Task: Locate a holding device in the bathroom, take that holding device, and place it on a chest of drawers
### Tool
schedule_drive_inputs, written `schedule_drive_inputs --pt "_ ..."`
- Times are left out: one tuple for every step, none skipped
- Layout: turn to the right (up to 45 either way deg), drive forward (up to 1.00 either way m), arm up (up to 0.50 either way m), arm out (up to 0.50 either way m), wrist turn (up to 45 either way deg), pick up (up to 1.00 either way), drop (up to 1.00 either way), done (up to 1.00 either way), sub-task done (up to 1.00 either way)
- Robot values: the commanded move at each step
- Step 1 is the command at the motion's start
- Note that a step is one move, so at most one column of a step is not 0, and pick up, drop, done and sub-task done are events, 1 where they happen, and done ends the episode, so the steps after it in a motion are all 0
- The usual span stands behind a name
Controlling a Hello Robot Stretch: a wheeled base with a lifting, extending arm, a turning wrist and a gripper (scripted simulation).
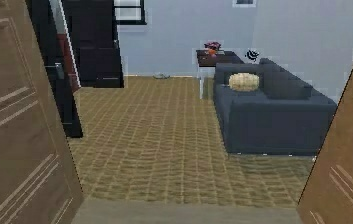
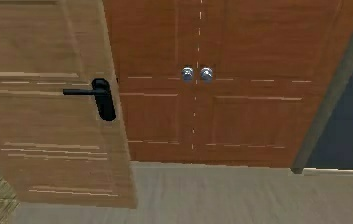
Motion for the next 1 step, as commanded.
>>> schedule_drive_inputs --pt "0.0 1.0 0.0 0.0 0.0 0.0 0.0 0.0 0.0"
